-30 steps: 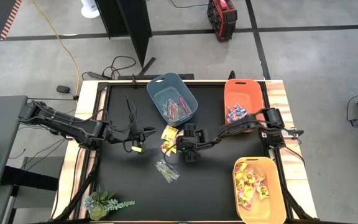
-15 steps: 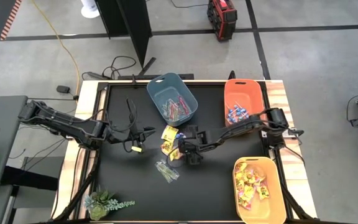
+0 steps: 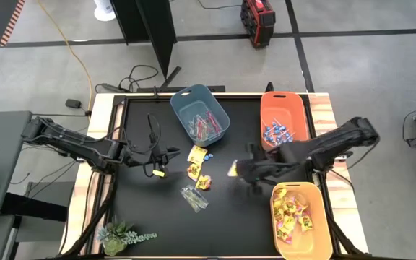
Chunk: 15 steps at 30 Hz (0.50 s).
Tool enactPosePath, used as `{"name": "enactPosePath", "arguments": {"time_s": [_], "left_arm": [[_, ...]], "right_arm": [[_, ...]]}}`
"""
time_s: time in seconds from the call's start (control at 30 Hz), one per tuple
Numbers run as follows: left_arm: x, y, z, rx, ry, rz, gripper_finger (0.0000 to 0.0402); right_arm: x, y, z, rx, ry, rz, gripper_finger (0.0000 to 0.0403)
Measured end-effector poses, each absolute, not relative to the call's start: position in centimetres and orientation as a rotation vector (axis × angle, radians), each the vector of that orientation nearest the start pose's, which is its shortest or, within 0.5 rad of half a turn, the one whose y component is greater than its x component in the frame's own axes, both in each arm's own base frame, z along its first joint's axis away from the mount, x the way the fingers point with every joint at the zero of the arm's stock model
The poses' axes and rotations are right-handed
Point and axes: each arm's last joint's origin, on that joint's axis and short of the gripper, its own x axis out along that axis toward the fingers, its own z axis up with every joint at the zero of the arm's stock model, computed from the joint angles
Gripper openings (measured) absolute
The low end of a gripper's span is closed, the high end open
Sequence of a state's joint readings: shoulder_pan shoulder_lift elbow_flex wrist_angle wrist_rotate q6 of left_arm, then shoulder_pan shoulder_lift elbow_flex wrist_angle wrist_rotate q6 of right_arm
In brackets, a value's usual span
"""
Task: Sort candy
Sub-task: Put the yellow candy into the yellow bin
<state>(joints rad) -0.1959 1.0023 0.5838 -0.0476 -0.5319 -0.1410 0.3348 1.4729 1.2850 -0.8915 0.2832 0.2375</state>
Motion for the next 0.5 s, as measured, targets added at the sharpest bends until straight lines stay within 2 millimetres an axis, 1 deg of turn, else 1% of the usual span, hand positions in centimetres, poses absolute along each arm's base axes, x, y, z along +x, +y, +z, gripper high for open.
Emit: {"name": "enactPosePath", "arguments": {"time_s": [0.1,0.23,0.33,0.5], "left_arm": [[20.8,-2.6,23.8,0.002,0.418,0.370,0.0059],[21.3,-2.7,23.1,-0.004,0.446,0.381,0.0075],[21.8,-2.9,22.3,-0.034,0.482,0.366,0.0096],[22.6,-2.7,21.6,-0.048,0.507,0.366,0.0119]], "right_arm": [[25.0,10.2,30.9,-0.038,1.029,-0.073,0.0019],[21.7,12.5,31.7,0.055,1.083,-0.062,0.0019],[19.0,14.2,31.7,0.147,1.172,-0.079,0.0019],[14.7,16.8,30.8,0.267,1.338,-0.255,0.0019]]}}
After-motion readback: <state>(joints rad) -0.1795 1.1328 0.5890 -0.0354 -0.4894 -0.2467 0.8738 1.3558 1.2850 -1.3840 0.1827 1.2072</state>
